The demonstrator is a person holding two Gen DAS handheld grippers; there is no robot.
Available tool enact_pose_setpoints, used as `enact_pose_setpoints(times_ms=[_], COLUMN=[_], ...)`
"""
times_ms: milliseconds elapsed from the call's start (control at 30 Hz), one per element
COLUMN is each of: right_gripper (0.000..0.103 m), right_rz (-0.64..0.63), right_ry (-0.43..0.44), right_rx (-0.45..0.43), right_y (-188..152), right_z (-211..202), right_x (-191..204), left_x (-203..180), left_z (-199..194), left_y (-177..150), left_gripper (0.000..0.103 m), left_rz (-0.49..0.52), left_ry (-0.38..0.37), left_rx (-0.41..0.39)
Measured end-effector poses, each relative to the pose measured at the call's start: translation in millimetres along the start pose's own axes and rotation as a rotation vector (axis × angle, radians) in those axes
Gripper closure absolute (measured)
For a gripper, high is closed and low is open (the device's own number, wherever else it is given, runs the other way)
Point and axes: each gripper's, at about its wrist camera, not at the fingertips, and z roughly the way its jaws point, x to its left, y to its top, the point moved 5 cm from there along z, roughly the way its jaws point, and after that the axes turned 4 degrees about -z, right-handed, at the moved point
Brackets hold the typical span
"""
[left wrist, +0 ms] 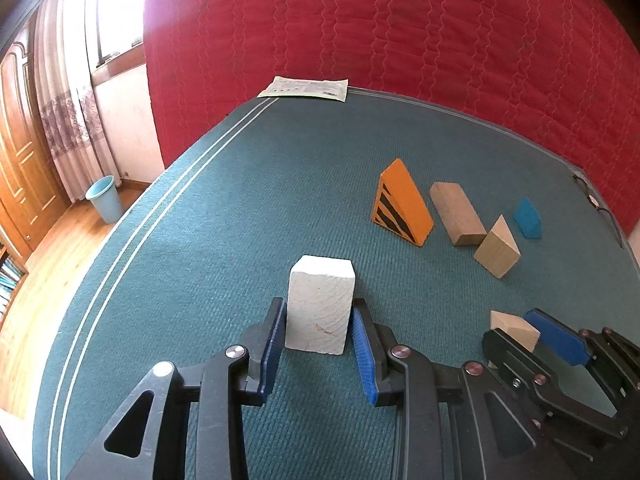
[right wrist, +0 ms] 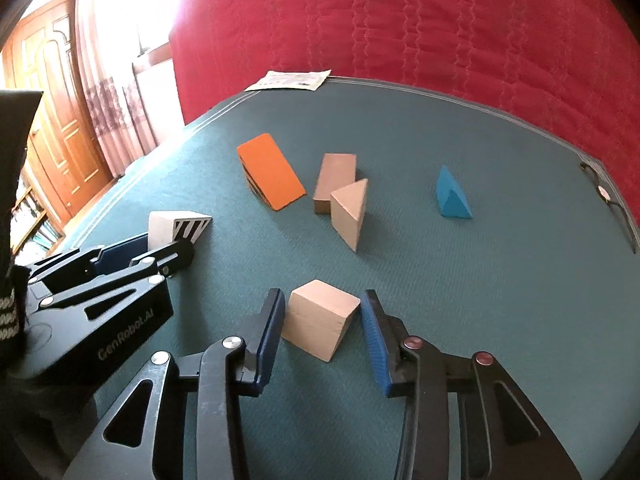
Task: Organize rigid objects
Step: 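Grasp light wooden block with right gripper while left gripper holds white block, then carry light wooden block with right tool and white block with left toward basin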
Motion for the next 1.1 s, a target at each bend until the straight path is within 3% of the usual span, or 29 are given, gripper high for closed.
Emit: enact_pose_setpoints(times_ms=[100, 267, 300, 333, 367, 800, 1100], right_gripper=[0.063, 0.063, 0.063, 0.063, 0.063, 0.063, 0.063], right_rz=[0.026, 0.053, 0.058, 0.065, 0.072, 0.143, 0.197], right_ry=[-0.002, -0.004, -0.003, -0.002, -0.002, -0.042, -0.088], right_rx=[-0.003, -0.012, -0.015, -0.02, -0.025, -0.057, -0.093], right_y=[-5, -14, -15, -17, -19, -49, -67], right_z=[-5, -18, -20, -23, -28, -70, -104], right_x=[-9, -20, -21, -23, -26, -49, -68], left_x=[-2, -3, -3, -3, -4, -6, -21], left_z=[1, 2, 2, 2, 2, -4, -16], left_y=[1, 2, 2, 2, 2, 1, -2], left_gripper=[0.06, 0.06, 0.06, 0.07, 0.071, 0.072, 0.072], left_rz=[0.009, 0.005, 0.004, 0.005, 0.006, -0.009, 0.038], left_ry=[-0.012, -0.028, -0.031, -0.04, -0.051, -0.133, -0.202], left_rx=[0.003, 0.002, 0.002, 0.001, 0.0, -0.007, -0.038])
